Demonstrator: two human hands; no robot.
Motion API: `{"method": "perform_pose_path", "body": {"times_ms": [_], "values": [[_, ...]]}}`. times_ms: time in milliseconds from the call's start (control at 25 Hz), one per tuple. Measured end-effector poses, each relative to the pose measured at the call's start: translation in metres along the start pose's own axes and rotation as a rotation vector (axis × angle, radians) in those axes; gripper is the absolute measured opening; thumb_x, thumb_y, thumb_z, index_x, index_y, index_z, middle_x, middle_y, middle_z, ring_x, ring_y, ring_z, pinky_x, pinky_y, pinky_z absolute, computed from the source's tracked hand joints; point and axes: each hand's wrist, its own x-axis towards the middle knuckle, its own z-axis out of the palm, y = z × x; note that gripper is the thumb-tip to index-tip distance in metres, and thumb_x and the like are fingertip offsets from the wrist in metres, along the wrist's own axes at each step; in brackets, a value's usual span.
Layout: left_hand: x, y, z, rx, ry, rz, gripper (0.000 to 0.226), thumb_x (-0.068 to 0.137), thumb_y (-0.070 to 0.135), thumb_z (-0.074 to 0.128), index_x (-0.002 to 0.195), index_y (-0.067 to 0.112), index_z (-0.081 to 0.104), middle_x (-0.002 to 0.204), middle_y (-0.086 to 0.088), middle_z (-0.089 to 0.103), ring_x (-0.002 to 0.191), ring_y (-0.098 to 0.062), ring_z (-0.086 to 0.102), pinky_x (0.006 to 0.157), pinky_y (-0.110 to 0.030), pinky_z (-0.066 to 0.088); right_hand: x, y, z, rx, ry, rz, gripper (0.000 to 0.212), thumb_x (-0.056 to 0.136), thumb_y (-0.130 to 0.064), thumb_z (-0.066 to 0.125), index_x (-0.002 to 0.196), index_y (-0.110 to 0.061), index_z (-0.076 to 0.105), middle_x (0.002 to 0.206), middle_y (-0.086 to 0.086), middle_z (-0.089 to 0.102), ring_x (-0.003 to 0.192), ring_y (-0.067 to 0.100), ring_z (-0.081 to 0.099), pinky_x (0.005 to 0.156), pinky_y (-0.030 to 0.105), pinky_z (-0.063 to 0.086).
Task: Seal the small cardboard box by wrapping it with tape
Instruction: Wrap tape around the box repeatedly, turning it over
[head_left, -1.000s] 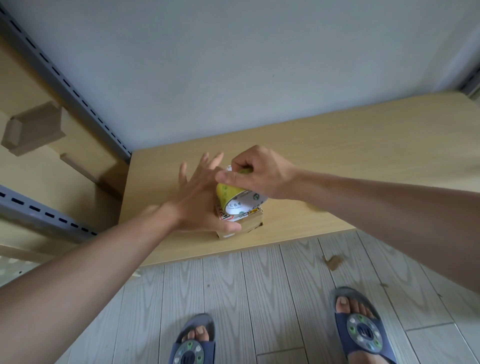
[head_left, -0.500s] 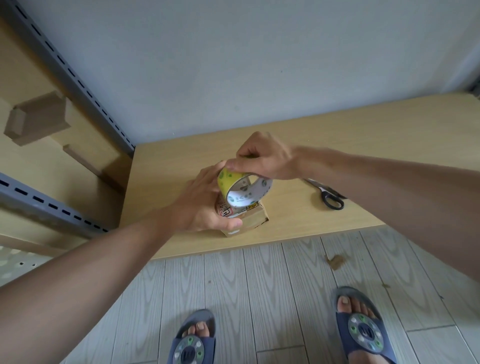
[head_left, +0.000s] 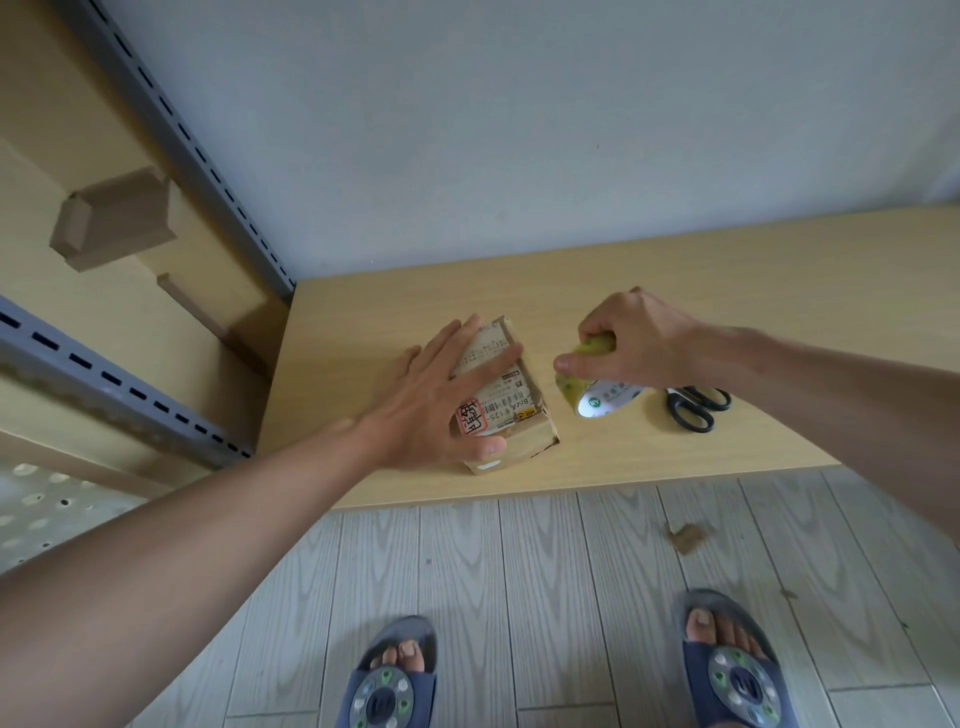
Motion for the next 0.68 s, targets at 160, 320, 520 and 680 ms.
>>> {"method": "perform_pose_path", "body": {"times_ms": [160, 320, 520, 680], "values": [[-0.003, -0.001, 0.001, 0.039, -0.025, 0.022, 0.088, 0.079, 0.084, 0.028, 0.151, 0.059, -0.014, 0.166, 0.001, -0.030, 0.154, -0.022, -0.022, 0.123, -0.058, 0.007, 0.004, -0.007, -0.005, 0.008, 0.016, -0.030, 0.058, 0.083, -0.050, 0.071, 0.055, -0.005, 0.047, 0.051, 0.001, 0.038, 0.047, 0.016, 0.032, 0.047, 0.026, 0.026], [-0.005, -0.002, 0.000, -0.006, -0.009, 0.039, 0.087, 0.080, 0.082, 0.033, 0.153, 0.058, -0.009, 0.166, 0.002, -0.027, 0.155, -0.019, -0.022, 0.123, -0.057, 0.009, 0.006, -0.026, -0.020, 0.001, 0.087, -0.092, 0.058, 0.083, -0.043, 0.073, 0.052, -0.008, 0.040, 0.051, 0.001, 0.029, 0.048, 0.014, 0.025, 0.047, 0.026, 0.020], [-0.001, -0.002, 0.007, -0.200, 0.090, -0.016, 0.104, 0.068, 0.082, 0.056, 0.153, 0.058, 0.001, 0.169, 0.012, -0.010, 0.156, -0.009, -0.011, 0.123, -0.056, 0.019, 0.012, -0.048, -0.031, -0.021, 0.156, -0.169, 0.061, 0.080, -0.048, 0.072, 0.054, -0.004, 0.040, 0.050, 0.000, 0.025, 0.050, 0.015, 0.022, 0.048, 0.031, 0.023], [0.000, -0.008, 0.016, -0.261, 0.180, 0.020, 0.104, 0.067, 0.077, 0.065, 0.155, 0.049, 0.017, 0.170, 0.007, 0.003, 0.157, -0.018, 0.004, 0.119, -0.057, 0.026, 0.013, -0.033, -0.027, -0.037, 0.102, -0.103, 0.060, 0.080, -0.045, 0.074, 0.053, -0.005, 0.039, 0.052, 0.002, 0.027, 0.052, 0.017, 0.024, 0.052, 0.030, 0.023]]}}
